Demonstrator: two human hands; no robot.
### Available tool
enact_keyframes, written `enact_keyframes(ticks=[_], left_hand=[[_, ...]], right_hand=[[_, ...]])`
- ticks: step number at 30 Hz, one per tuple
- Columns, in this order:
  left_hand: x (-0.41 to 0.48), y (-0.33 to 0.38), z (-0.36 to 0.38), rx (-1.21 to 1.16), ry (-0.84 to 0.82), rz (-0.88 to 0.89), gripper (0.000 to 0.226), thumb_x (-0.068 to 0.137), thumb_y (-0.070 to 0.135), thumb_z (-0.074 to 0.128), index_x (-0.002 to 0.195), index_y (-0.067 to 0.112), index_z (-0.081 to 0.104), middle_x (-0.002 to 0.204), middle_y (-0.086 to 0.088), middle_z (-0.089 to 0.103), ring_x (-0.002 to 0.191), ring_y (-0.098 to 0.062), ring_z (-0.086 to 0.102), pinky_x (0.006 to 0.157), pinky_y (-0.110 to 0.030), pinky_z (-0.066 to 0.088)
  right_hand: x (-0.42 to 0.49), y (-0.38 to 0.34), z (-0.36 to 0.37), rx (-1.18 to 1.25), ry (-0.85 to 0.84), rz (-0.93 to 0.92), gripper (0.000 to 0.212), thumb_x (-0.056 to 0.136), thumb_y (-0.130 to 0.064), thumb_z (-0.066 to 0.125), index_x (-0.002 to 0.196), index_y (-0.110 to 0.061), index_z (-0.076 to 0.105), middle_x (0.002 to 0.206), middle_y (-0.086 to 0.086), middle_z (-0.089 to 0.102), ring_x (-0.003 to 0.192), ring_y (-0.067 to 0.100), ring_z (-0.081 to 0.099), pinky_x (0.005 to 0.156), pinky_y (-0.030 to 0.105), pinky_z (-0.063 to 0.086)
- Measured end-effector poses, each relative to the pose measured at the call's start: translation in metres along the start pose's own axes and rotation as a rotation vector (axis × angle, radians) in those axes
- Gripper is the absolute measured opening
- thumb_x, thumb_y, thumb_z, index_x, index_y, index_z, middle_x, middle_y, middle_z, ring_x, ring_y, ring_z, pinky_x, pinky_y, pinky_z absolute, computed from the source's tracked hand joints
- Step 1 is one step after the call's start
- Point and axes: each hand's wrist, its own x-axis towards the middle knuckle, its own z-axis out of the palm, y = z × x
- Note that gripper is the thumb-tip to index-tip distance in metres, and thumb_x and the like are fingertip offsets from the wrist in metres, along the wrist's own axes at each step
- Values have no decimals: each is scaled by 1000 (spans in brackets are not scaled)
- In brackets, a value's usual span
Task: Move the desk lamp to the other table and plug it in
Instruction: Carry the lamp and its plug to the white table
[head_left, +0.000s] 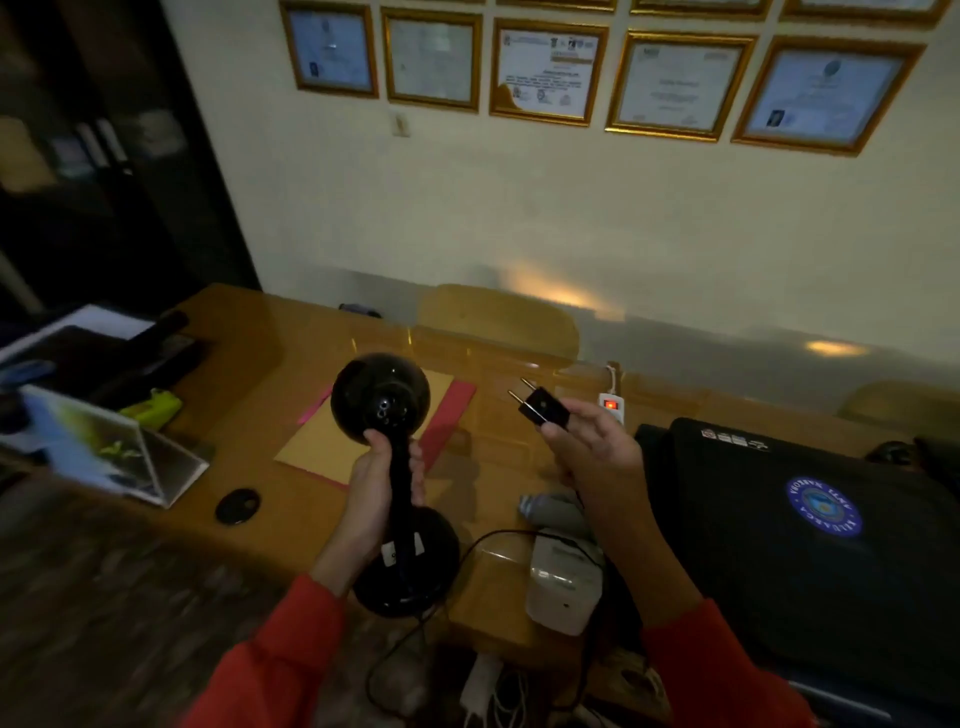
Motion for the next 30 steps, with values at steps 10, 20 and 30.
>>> enact_keyframes(ticks=[10,20,30], left_hand=[[-40,74,-94,65,99,158,69,72,73,25,74,13,58,47,5,54,35,-14,49,39,-18,42],[-109,132,-237,44,315,214,70,70,73,23,72,11,56,45,3,51,31,-14,44,37,-21,38],[-170,171,-383,63,538,283,70,71,73,28,71,10,58,44,4,48,33,-10,40,35,-18,36]], right_hand=[[-7,-11,103,-3,-185,-60,30,83,-2,66,96,-29,62,82,-18,75,84,-6,69,67,12,56],[-45,-30,262,47,-381,-114,28,83,-7,68,94,-32,65,96,-3,72,52,-5,58,46,11,46],[-86,-22,437,119,-634,-69,29,83,-3,68,94,-29,65,93,-5,70,65,-6,67,50,8,49]])
